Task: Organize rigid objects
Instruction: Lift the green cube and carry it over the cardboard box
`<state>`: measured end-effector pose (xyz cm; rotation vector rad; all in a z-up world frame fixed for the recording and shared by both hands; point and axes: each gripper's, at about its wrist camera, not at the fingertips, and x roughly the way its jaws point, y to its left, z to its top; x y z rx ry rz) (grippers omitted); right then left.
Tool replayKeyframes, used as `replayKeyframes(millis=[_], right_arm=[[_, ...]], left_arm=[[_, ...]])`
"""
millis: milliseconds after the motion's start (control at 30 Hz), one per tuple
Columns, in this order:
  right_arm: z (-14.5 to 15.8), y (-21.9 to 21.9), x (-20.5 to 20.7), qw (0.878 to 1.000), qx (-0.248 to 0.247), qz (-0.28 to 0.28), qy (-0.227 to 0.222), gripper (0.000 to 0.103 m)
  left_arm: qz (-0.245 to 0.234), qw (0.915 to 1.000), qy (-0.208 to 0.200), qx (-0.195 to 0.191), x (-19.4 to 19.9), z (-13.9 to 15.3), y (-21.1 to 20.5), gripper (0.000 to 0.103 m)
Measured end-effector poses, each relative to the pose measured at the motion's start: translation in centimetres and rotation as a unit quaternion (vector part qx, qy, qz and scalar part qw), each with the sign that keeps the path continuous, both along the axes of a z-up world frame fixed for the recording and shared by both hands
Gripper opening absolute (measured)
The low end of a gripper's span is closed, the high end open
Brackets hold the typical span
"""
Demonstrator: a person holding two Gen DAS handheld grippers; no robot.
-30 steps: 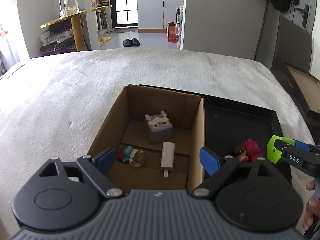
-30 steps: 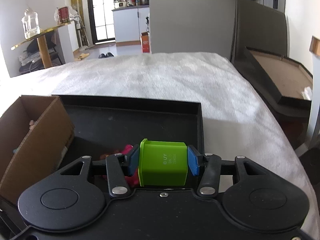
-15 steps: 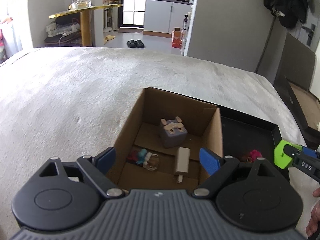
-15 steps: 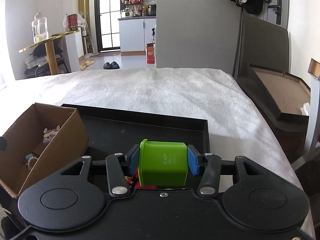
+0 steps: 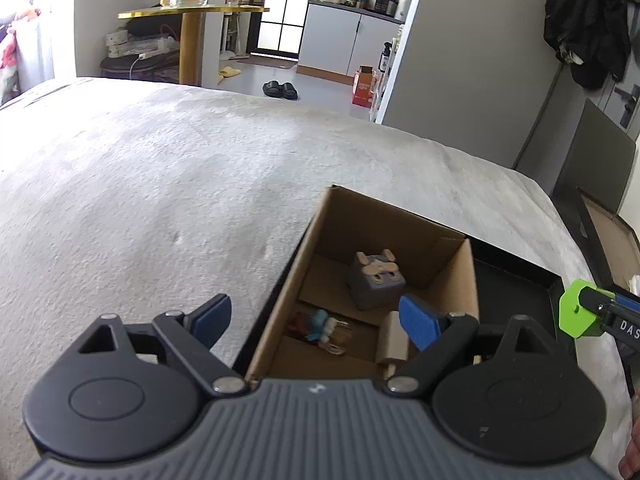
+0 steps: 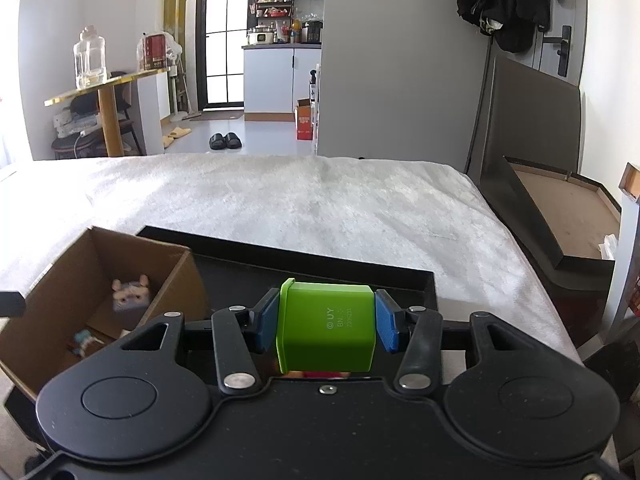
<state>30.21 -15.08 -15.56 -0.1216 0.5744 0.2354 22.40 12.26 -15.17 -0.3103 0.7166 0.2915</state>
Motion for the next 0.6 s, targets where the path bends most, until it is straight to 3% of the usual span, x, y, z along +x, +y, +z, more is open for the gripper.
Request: replayKeyframes(millis=[467,600], right_arm=[[2.1,5.0,-1.7,1.000,-0.012,0.008,-0.016,0.049],[2.0,6.9,-2.0,1.000,-0.020,0.018,-0.017,0.049]], left_arm=[[0.009,0.9992,-0.014,-0.038,-1.4,-1.8,4.5,0.090],[0.009,0.9987,-0.012,-0.048,-1.8,-3.0,5.1,0.084]])
